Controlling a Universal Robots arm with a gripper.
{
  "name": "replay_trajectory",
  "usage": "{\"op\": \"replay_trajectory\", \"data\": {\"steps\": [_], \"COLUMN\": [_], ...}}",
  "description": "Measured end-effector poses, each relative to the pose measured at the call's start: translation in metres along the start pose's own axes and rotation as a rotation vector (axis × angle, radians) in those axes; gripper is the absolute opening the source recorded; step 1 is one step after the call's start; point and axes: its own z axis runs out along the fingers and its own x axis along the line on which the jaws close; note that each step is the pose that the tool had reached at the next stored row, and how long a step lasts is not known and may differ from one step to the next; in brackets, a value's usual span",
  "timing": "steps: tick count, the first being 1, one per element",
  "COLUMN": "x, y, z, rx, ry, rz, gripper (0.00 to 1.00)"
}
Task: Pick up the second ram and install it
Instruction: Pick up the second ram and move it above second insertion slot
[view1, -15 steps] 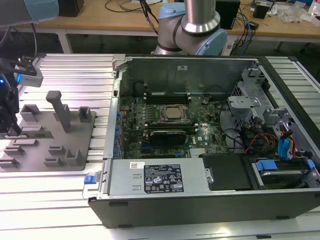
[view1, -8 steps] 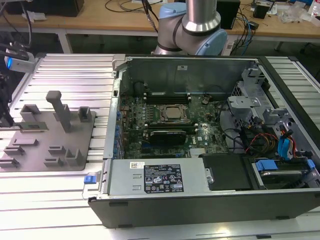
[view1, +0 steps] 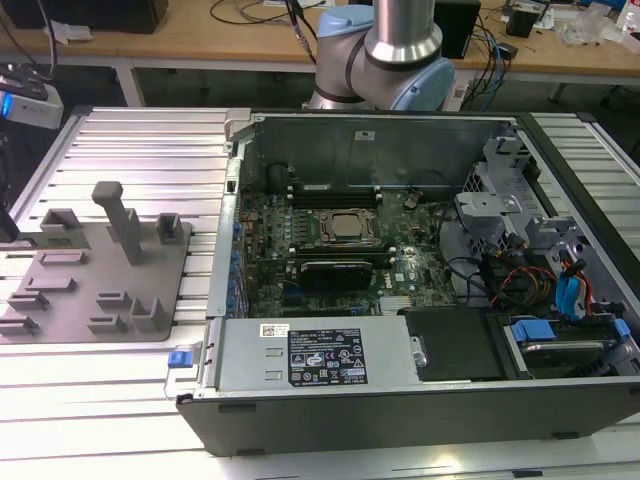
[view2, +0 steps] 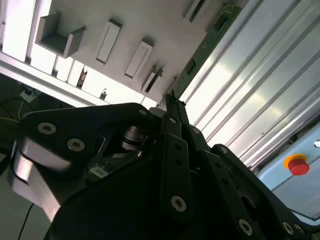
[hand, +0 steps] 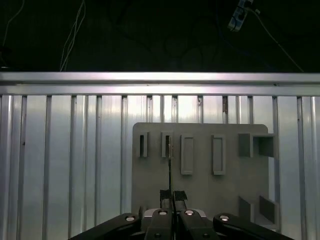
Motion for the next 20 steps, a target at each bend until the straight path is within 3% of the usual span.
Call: {"op": "replay_trajectory", "data": {"steps": [7,10,15,20], "x": [-0.0001,0.0000,0.0000,-0.0003], "y": [0.0012,0.0020,0.0025,0.0036], "z": [-0.0159,-0.0266,-0.0345,-0.0495], "rx": [-0.0001,-0.0001,0.0000,0.0000], "ry": [0.0001,0.0001,0.0000,0.0001], "rz": [0.000,0.000,0.000,0.000], "gripper": [0.09,0.09,0.09,0.09]}}
